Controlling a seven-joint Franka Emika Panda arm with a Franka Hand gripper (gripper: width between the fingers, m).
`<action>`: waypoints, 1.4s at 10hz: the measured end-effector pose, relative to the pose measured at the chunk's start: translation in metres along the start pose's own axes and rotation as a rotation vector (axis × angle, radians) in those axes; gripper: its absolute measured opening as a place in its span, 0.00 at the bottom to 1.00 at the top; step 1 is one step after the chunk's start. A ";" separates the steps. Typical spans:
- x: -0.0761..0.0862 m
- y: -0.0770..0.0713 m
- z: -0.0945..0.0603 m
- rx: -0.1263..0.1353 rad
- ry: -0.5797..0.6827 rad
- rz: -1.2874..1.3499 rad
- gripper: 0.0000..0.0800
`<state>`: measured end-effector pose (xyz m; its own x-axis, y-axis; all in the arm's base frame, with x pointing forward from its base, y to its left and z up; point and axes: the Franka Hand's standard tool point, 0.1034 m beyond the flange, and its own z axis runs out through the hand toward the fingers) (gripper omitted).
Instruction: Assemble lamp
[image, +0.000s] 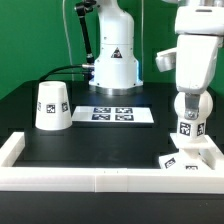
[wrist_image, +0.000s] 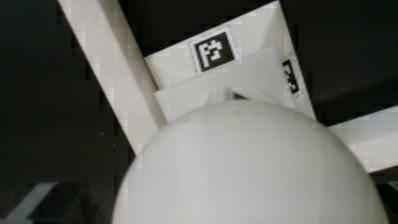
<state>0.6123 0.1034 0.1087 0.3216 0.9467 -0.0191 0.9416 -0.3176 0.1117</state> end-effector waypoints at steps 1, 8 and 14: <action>-0.002 0.000 0.001 -0.004 -0.012 -0.084 0.87; -0.002 0.001 0.001 -0.006 -0.008 0.205 0.72; -0.003 0.002 0.000 -0.004 -0.004 0.768 0.72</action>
Offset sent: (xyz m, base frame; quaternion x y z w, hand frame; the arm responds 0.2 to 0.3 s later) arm 0.0000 0.0000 0.0000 0.0000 0.0000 0.0000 1.0000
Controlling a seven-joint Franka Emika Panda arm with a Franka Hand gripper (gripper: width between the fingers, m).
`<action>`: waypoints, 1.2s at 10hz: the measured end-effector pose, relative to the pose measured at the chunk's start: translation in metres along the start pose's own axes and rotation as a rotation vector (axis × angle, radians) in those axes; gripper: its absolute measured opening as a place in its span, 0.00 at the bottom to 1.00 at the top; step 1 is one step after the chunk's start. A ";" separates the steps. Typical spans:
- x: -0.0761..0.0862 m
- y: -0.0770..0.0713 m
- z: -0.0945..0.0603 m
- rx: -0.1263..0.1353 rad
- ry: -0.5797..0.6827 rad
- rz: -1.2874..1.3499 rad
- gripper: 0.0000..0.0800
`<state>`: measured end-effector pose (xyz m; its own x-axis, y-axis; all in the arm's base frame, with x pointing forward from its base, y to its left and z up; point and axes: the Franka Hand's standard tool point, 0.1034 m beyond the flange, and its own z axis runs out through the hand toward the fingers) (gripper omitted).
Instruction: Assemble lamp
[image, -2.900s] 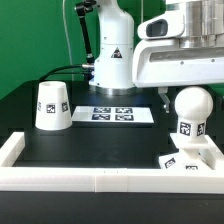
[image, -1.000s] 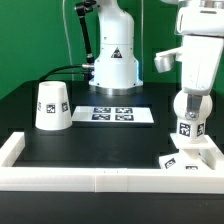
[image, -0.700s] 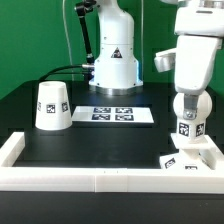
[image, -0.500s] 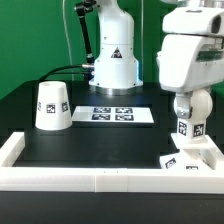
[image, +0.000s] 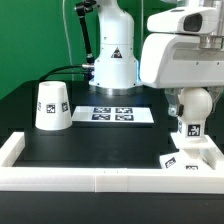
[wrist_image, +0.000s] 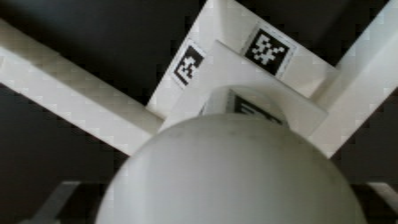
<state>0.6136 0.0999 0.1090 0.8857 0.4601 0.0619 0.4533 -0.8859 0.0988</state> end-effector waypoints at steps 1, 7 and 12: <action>0.000 0.001 0.000 -0.001 0.001 0.072 0.72; -0.002 0.004 0.000 -0.004 -0.003 0.543 0.72; -0.003 0.005 0.000 0.002 -0.004 0.709 0.80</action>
Offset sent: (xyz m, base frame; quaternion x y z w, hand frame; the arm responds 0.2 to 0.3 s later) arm 0.0000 0.0000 0.0000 0.0000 0.0000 0.1938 0.9810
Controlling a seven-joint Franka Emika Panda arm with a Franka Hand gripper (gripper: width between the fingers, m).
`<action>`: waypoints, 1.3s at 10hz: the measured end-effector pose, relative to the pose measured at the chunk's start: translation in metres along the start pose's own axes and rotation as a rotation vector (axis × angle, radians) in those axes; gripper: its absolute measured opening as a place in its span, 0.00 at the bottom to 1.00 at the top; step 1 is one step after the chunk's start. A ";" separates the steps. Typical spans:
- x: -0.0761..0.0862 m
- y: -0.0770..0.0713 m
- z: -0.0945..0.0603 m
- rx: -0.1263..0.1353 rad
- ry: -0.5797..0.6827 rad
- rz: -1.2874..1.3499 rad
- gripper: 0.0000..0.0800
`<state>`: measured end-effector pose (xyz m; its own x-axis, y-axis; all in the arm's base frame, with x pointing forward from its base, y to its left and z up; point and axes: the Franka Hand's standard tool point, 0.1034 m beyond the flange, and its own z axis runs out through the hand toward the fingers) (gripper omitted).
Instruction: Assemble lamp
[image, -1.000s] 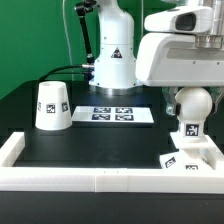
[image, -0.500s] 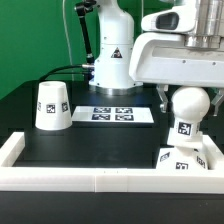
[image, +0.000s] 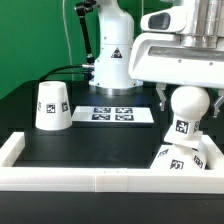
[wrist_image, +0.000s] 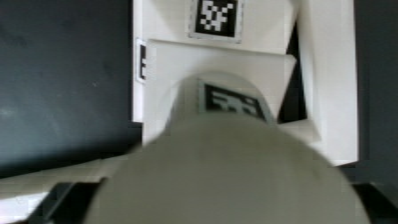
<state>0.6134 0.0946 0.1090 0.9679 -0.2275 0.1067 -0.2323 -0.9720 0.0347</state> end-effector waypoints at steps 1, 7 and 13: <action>0.000 0.000 0.000 0.000 0.000 -0.001 0.85; -0.030 0.006 -0.038 0.017 0.010 -0.129 0.87; -0.084 0.100 -0.054 0.070 0.008 -0.180 0.87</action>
Offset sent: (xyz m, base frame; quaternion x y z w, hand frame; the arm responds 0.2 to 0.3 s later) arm -0.0201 0.0017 0.0063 -0.0457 -0.0049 -0.0821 0.9956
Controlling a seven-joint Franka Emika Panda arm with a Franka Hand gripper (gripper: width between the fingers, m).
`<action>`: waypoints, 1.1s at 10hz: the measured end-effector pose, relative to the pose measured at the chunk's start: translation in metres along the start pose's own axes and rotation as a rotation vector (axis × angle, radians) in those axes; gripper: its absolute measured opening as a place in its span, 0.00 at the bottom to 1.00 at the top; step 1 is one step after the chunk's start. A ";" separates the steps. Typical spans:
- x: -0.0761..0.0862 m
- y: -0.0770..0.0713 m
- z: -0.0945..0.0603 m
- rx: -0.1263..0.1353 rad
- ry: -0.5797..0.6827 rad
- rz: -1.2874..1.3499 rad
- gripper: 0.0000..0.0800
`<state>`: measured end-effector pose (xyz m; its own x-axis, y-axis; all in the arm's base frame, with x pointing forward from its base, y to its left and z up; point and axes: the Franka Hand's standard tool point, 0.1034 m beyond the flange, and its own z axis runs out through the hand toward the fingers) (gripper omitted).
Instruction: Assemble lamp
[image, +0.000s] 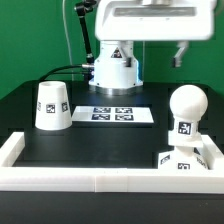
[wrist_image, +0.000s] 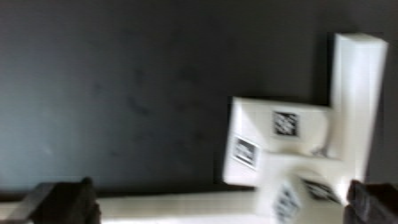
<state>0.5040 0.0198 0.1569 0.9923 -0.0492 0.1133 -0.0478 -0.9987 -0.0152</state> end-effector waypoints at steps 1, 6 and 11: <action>-0.006 0.016 0.008 -0.006 -0.004 -0.006 0.87; -0.011 0.036 0.029 -0.005 -0.007 -0.027 0.87; -0.035 0.052 0.029 0.000 -0.033 -0.052 0.87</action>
Offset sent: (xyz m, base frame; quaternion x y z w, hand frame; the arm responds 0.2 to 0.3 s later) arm 0.0000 0.0000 0.0000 0.0000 0.0000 0.0000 1.0000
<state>0.4697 -0.0305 0.1230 0.9967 0.0028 0.0813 0.0036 -0.9999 -0.0104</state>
